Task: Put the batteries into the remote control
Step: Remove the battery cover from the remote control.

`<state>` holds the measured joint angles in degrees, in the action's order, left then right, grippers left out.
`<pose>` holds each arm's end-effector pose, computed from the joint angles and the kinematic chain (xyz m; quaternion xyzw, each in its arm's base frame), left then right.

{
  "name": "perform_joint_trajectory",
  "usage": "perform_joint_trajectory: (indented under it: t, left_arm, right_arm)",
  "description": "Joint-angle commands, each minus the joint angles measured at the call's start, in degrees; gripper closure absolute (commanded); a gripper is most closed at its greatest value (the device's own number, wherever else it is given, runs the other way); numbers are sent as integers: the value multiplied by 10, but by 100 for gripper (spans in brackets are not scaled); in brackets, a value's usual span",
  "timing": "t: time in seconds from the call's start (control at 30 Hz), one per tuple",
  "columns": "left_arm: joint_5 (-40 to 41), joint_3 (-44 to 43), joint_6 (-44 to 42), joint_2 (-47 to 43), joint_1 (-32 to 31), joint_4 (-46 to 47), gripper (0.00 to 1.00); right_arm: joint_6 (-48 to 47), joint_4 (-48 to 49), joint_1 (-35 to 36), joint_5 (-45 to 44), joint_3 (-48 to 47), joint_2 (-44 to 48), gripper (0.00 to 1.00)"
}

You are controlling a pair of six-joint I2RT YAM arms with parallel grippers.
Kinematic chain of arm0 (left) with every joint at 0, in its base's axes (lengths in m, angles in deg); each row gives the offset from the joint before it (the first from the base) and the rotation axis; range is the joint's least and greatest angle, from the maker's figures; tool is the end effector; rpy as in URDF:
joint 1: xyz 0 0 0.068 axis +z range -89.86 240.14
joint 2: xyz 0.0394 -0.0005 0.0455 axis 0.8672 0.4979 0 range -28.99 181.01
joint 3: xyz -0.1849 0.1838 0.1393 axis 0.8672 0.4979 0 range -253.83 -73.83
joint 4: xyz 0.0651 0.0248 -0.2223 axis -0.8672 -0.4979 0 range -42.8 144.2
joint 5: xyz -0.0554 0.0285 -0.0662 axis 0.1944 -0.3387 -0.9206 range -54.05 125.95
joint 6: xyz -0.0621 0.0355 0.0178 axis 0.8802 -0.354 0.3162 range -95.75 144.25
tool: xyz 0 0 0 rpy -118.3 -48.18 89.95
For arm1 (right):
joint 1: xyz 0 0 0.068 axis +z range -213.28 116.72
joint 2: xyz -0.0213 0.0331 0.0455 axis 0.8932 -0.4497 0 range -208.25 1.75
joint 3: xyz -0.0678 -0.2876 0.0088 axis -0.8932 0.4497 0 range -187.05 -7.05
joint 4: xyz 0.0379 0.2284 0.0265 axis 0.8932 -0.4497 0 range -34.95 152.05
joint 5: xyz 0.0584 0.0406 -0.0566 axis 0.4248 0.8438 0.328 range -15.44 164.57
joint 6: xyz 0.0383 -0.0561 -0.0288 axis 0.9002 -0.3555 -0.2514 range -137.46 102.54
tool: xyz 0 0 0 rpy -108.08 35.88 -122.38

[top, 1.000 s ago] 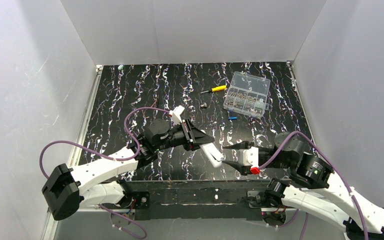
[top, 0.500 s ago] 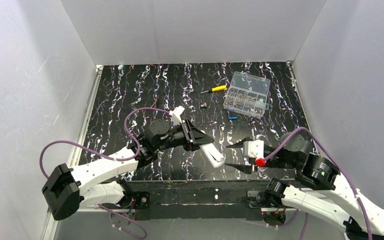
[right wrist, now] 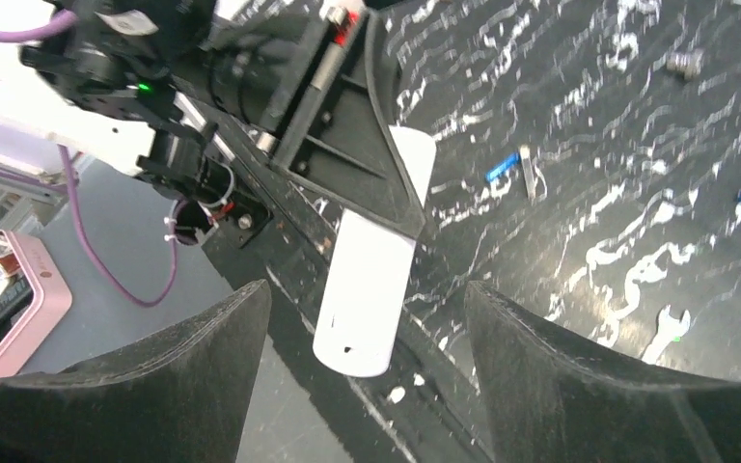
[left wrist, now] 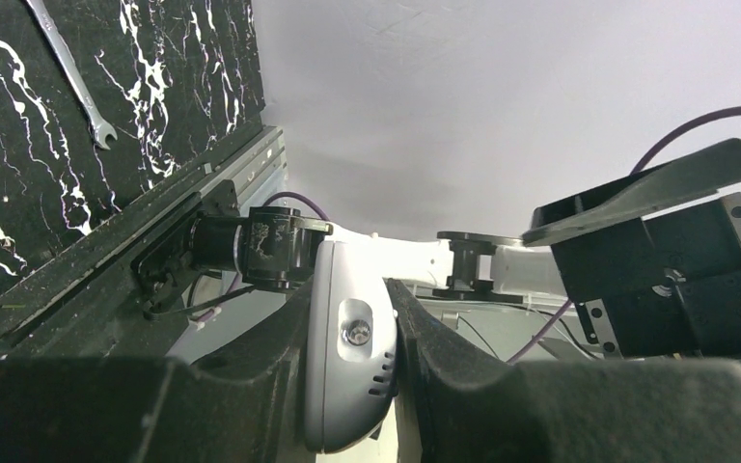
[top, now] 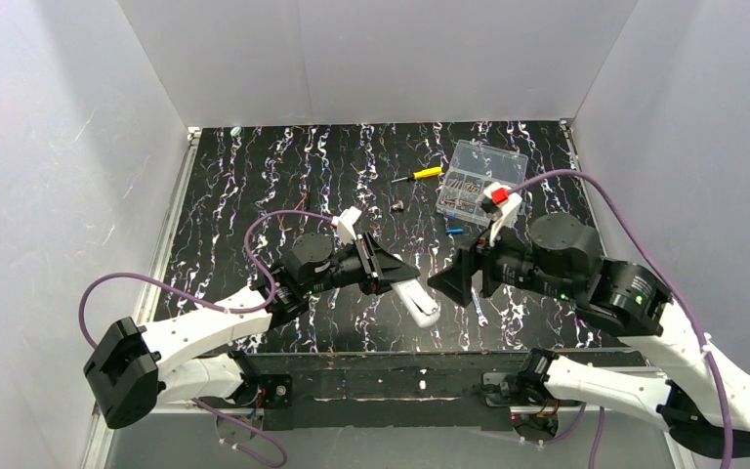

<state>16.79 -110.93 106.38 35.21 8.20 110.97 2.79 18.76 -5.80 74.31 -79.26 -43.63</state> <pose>0.1246 -0.1919 0.3935 0.0099 0.5158 -0.8176 0.2556 0.0606 0.0946 0.4300 -0.2544 0.7596 0.3742 0.4672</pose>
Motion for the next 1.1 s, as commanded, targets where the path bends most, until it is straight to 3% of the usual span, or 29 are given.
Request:
perform_joint_trajectory:
  t: [0.0,0.17,0.33,0.87,1.07]
  left_arm:
    - [-17,-7,2,-8,-2,45,100]
    - [-16,-8,1,-7,-2,45,100]
    - [-16,-7,2,-6,-2,48,100]
    - [-10,2,-2,-18,-2,43,100]
    - [-12,3,0,-17,-2,46,100]
  right_arm:
    - [72,-101,30,-59,-46,-42,18]
    - [92,-142,91,-138,-69,-87,17]
    - [98,-125,134,-158,-59,-107,17]
    - [72,-104,141,-135,-20,-125,26]
    - [71,-102,141,-129,-14,-128,35]
